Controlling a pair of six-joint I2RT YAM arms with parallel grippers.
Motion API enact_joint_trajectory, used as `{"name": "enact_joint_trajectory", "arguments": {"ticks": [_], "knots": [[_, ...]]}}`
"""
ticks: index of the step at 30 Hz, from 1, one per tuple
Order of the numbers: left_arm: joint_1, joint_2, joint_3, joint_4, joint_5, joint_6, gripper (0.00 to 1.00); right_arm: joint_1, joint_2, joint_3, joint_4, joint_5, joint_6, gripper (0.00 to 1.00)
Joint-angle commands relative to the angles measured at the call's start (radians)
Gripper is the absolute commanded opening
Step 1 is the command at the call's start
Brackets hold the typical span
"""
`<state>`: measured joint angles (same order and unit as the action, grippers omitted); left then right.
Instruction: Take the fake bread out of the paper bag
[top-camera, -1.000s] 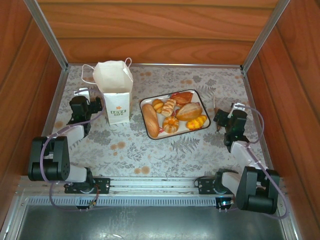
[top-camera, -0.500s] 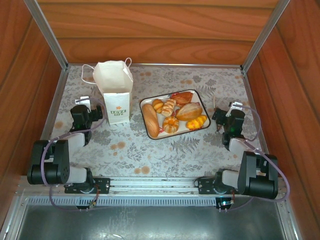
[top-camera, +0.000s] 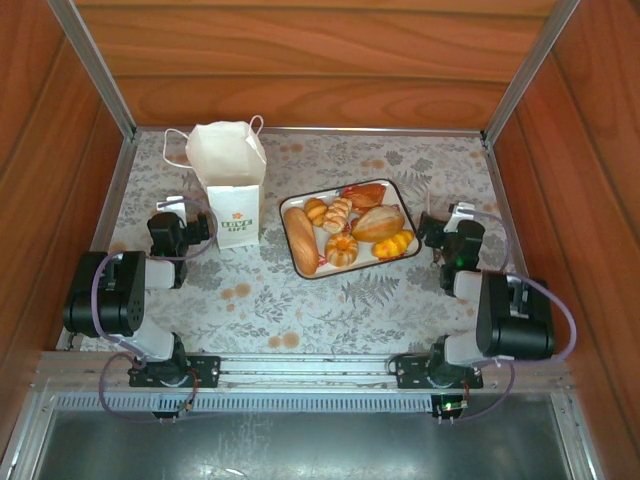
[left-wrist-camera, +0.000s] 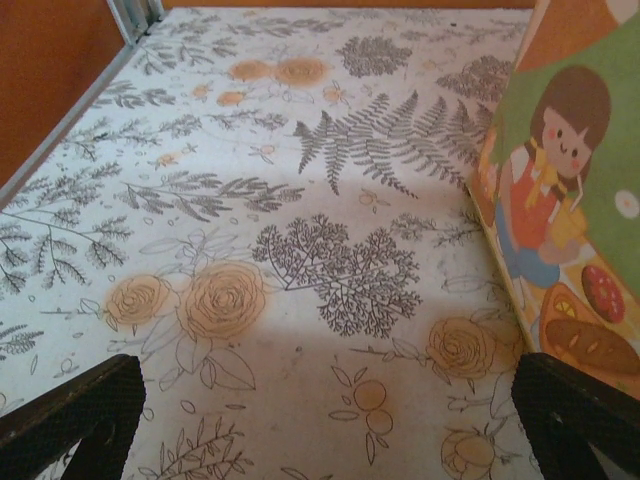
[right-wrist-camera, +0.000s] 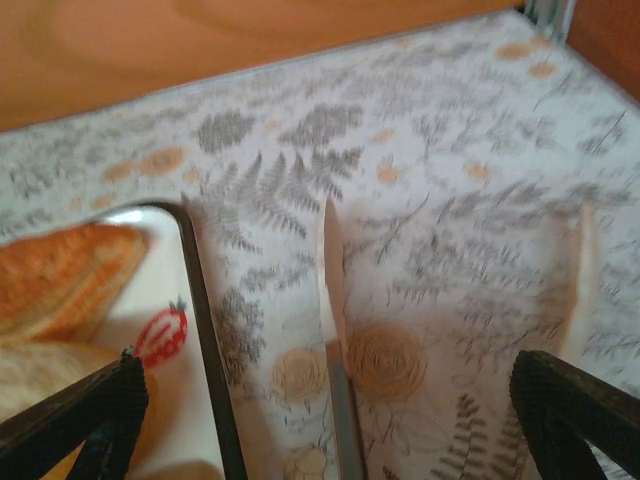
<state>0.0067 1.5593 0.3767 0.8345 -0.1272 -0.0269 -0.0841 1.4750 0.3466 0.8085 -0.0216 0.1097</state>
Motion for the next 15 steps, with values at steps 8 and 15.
{"name": "enact_joint_trajectory", "arguments": {"ticks": [8, 15], "knots": [[0.005, 0.007, 0.013, 0.045, -0.020, -0.013, 1.00, 0.074, 0.052, 0.113, -0.076, -0.029, -0.105, 1.00], [0.005, 0.006, 0.013, 0.046, -0.020, -0.014, 1.00, 0.074, 0.055, 0.127, -0.101, -0.038, -0.105, 1.00]]}}
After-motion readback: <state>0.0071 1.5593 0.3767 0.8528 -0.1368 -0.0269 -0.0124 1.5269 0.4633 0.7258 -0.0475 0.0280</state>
